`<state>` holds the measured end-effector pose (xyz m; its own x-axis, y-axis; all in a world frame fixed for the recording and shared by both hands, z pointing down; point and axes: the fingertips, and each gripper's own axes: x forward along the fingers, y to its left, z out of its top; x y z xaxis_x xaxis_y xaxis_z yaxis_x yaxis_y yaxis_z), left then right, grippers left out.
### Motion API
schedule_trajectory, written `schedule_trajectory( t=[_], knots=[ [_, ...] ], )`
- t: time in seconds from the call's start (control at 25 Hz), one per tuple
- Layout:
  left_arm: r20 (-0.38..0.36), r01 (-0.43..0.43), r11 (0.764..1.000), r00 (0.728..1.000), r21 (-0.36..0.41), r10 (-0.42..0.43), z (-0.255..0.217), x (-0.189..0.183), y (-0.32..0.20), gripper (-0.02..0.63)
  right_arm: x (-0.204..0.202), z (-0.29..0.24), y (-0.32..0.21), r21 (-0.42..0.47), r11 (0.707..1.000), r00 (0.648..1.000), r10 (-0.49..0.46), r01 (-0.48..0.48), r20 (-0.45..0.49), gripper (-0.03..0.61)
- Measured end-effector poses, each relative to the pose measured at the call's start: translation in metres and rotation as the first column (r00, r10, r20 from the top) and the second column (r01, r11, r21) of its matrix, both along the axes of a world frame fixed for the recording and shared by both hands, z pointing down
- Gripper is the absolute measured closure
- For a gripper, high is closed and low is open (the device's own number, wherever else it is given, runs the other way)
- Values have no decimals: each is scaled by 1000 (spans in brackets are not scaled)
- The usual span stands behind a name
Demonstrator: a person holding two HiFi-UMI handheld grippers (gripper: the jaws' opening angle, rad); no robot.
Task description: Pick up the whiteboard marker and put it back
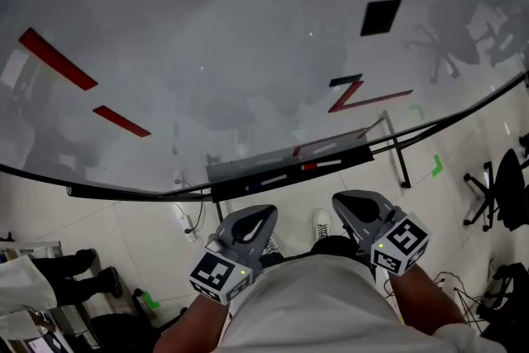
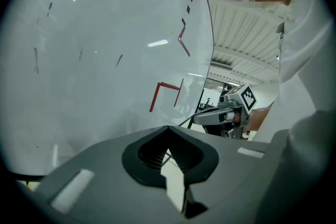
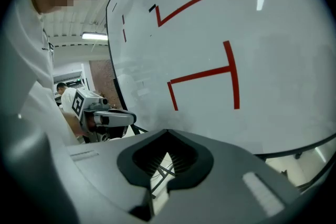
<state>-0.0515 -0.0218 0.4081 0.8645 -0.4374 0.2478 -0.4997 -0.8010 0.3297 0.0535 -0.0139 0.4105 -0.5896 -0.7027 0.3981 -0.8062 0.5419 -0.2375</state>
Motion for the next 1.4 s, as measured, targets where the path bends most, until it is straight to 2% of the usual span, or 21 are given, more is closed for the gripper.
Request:
schedule_trajectory(
  t=[0.16,0.24,0.44,0.6,0.76,1.0,1.2,1.4],
  knots=[
    [-1,-45,999,999,9,45,4,-8,7,597,-10,0,16,5,999,999,45,-45,0,577],
    [5,-43,999,999,11,42,-1,-9,9,597,-14,-2,23,11,999,999,48,-48,3,577],
    [1,-5,1000,1000,29,5,-9,-2,24,597,-10,-8,35,31,999,1000,5,-5,-1,577],
    [-5,60,997,998,40,-60,-8,11,42,597,8,-14,47,47,998,999,-37,36,6,577],
    [0,143,989,990,27,-143,-13,32,70,597,30,-22,70,65,994,995,-94,91,40,577],
    [25,221,975,975,28,-222,-8,65,119,597,57,-21,110,77,983,984,-169,165,48,577],
    [53,247,968,967,48,-249,-4,77,148,597,67,-21,130,86,974,976,-213,209,42,577],
    [72,211,977,974,42,-213,-1,78,160,597,63,-27,145,101,974,978,-206,202,38,577]
  ],
)
